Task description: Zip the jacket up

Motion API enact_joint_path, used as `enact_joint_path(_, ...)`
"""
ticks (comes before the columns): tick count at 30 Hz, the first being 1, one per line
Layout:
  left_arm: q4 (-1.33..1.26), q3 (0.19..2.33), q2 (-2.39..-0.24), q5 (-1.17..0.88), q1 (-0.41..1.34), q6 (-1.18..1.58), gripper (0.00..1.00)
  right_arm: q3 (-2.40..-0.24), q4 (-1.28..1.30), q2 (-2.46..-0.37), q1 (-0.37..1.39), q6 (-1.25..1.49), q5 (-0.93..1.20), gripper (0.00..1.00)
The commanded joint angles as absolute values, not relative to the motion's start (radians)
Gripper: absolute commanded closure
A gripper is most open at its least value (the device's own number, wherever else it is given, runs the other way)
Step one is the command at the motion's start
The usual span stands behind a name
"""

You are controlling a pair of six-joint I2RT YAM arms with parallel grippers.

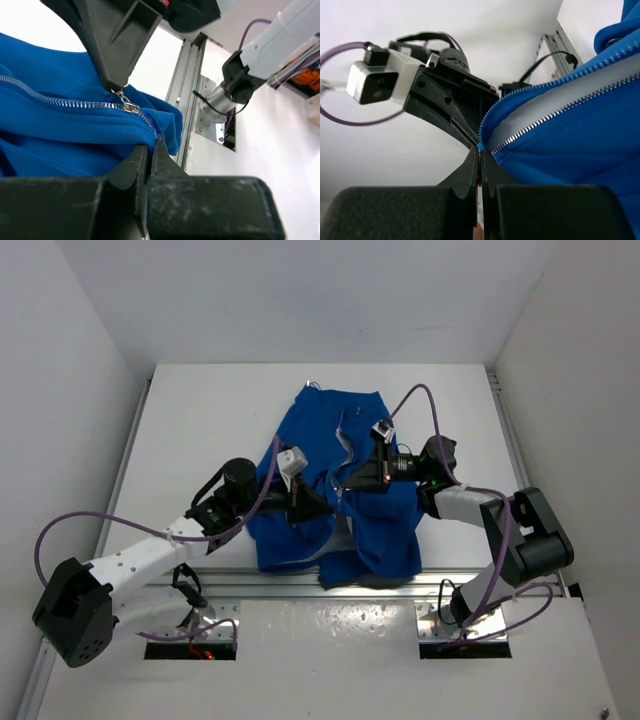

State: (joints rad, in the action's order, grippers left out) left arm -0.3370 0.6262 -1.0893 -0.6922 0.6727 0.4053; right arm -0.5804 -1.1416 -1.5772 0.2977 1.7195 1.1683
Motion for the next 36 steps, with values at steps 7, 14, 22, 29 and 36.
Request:
enact_joint_path(7, -0.178, 0.666, -1.011, -0.853, 0.756, 0.186, 1.00, -0.702, -0.934, -1.559, 0.250, 1.364, 1.175, 1.00)
enact_joint_path(14, -0.120, 0.666, -0.967, -0.890, 0.776, 0.130, 1.00, -0.739, -0.775, -1.585, 0.232, 1.200, 1.177, 1.00)
enact_joint_path(22, 0.024, 0.675, -0.924, -0.913, 0.814, -0.014, 1.00, -0.911, -0.393, -1.666, 0.167, 0.830, 1.138, 1.00)
enact_joint_path(29, 0.107, 0.684, -0.894, -0.913, 0.836, -0.083, 1.00, -1.143, -0.014, -1.776, 0.088, 0.473, 0.990, 1.00)
enact_joint_path(36, 0.186, 0.684, -0.864, -0.904, 0.845, -0.147, 1.00, -1.397, 0.086, -1.910, 0.012, 0.333, 0.835, 1.00)
